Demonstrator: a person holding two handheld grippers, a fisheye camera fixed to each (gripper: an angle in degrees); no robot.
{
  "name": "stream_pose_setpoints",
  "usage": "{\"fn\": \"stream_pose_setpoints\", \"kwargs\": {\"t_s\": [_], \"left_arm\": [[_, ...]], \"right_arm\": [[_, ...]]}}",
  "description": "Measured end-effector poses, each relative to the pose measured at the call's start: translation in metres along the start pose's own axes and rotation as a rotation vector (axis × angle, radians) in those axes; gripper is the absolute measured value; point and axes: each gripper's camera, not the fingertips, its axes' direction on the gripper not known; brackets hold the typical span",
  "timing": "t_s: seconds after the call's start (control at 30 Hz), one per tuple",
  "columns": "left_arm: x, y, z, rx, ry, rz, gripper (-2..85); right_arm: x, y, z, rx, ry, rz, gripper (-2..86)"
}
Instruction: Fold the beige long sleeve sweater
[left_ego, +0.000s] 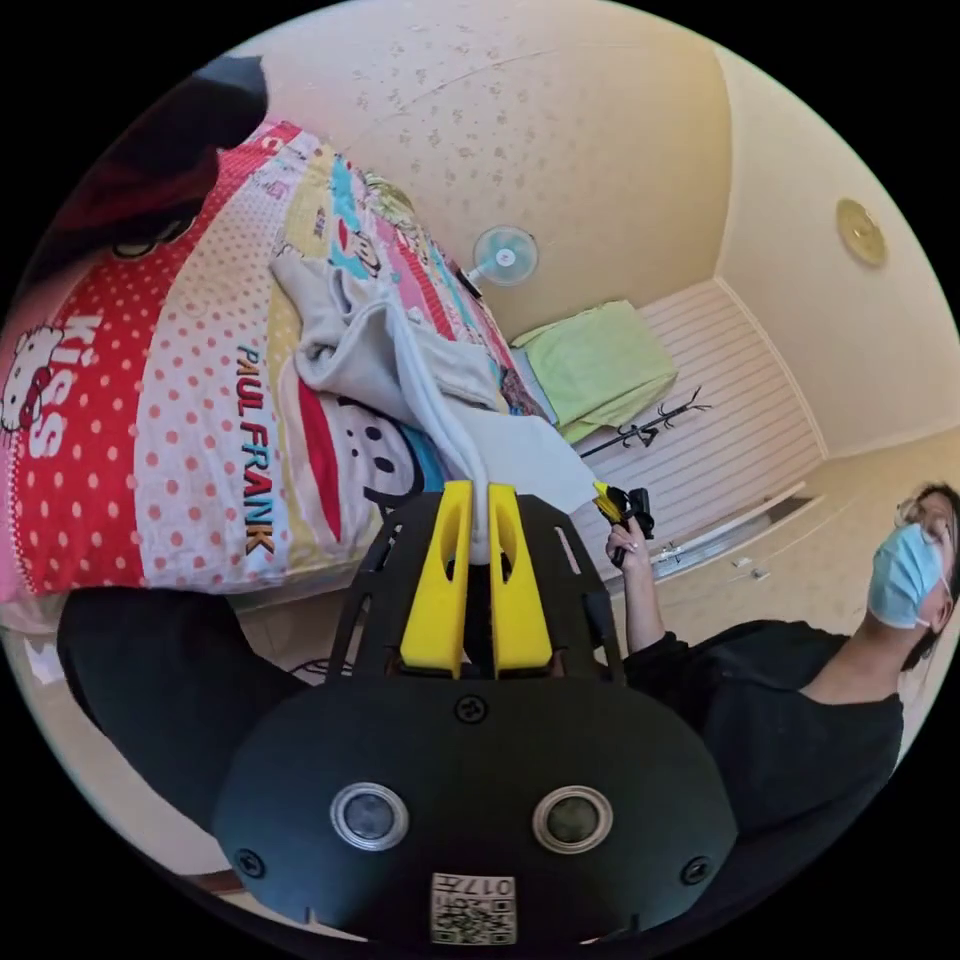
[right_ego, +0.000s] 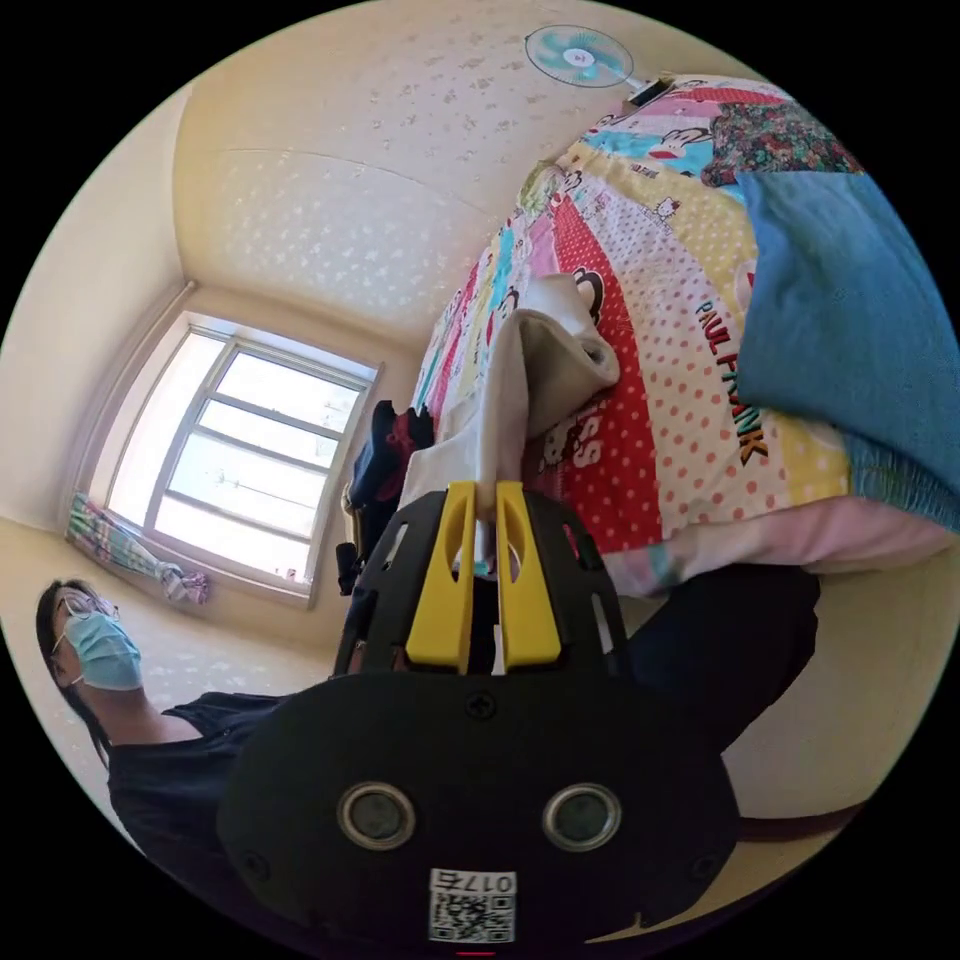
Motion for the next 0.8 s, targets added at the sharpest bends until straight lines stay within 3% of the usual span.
{"fn": "stream_pose_setpoints", "kwargs": {"t_s": [0.1,0.2,0.33,0.4,0.63,0.8], "left_arm": [[0.035,0.034,-0.036,0.038,0.129,0.058,2.8],[0.032,0.069,-0.054,0.019,0.064,-0.056,2.8],[0.025,0.106,-0.073,0.081,0.242,-0.144,2.5],[0.025,0.108,-0.073,0.071,0.208,-0.177,2.5],[-0.020,-0.005,-0.030,0.049,0.206,-0.150,2.7],[-0.065,-0.141,0.000,0.079,0.022,-0.158,4.4]], "right_arm": [[-0.040,0.030,-0.045,-0.047,-0.038,-0.072,2.7],[-0.060,0.061,-0.059,-0.103,0.053,-0.040,2.6],[-0.070,0.086,-0.070,-0.073,-0.206,-0.030,2.6],[-0.073,0.083,-0.074,-0.063,-0.165,-0.039,2.6],[-0.032,-0.034,-0.023,-0.016,-0.031,0.003,2.8],[-0.022,-0.164,0.038,0.080,0.102,0.001,4.1]]}}
